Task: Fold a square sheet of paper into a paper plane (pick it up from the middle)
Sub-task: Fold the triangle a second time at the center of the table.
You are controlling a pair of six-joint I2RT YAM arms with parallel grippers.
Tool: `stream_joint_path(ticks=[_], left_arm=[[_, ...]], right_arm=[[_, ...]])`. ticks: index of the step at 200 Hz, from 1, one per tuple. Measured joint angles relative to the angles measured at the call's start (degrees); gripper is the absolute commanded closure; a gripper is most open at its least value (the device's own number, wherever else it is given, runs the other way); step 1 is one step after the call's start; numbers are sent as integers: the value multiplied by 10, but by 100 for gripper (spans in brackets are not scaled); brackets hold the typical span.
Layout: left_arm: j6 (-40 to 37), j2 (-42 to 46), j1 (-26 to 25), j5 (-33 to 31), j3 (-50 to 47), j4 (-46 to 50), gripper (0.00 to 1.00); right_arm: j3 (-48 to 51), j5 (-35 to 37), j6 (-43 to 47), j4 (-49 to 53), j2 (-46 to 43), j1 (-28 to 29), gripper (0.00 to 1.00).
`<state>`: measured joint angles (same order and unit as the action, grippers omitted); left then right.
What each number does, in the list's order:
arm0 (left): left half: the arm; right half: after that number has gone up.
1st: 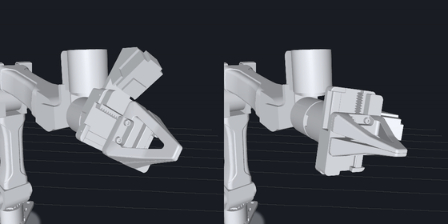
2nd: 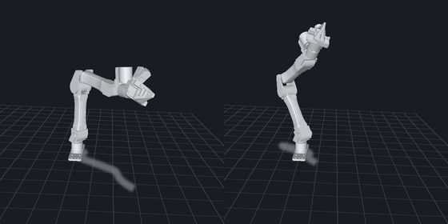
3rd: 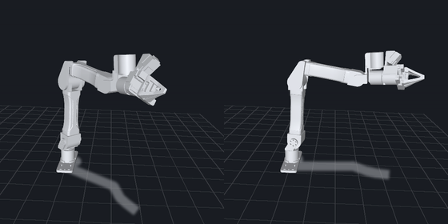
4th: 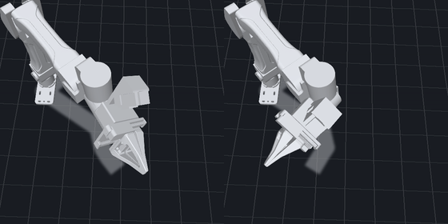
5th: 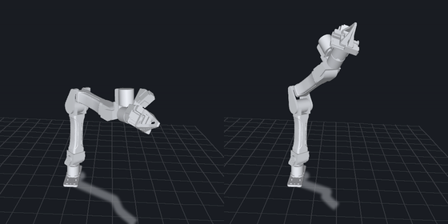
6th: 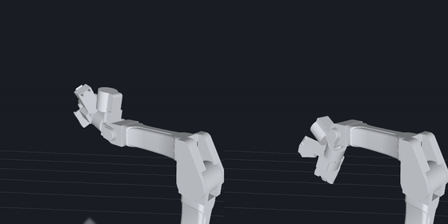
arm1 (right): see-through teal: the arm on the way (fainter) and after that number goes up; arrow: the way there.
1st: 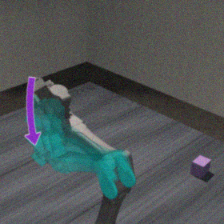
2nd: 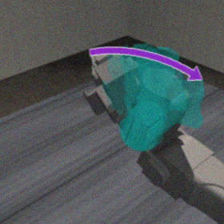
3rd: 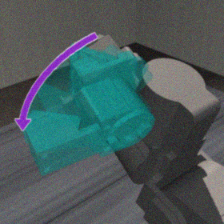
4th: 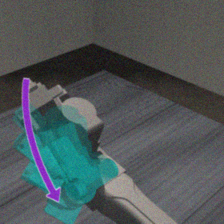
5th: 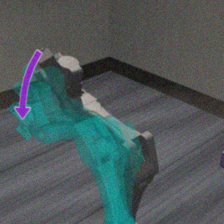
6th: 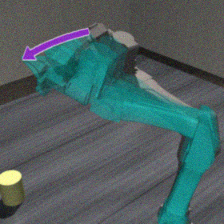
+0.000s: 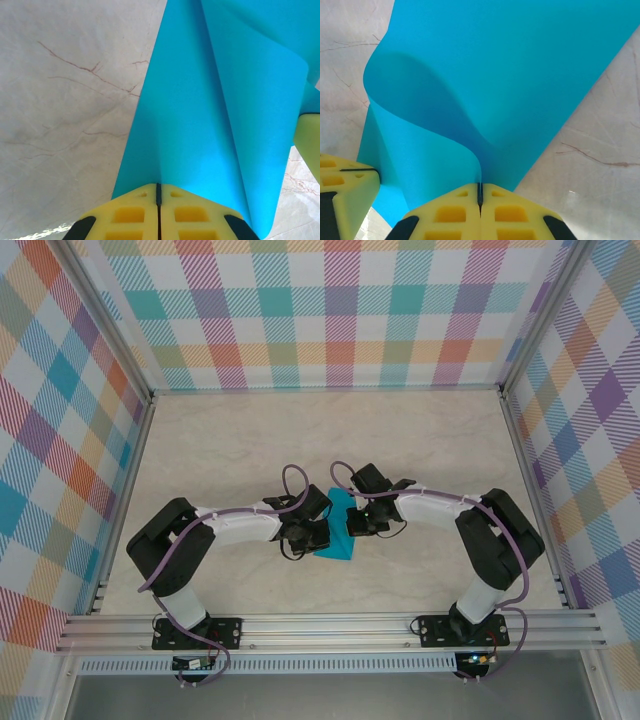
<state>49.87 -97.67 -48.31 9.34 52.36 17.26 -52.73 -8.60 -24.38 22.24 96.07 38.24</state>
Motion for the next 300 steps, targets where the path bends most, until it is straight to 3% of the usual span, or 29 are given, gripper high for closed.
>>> stream_joint_path(ticks=[253,300], left_arm=[[0,0,0,0,0,0,94],[-1,0,0,0,0,0,90]], right_arm=[[-11,4,-4,18,21,0,94],[-12,4,-4,19,22,0,94]])
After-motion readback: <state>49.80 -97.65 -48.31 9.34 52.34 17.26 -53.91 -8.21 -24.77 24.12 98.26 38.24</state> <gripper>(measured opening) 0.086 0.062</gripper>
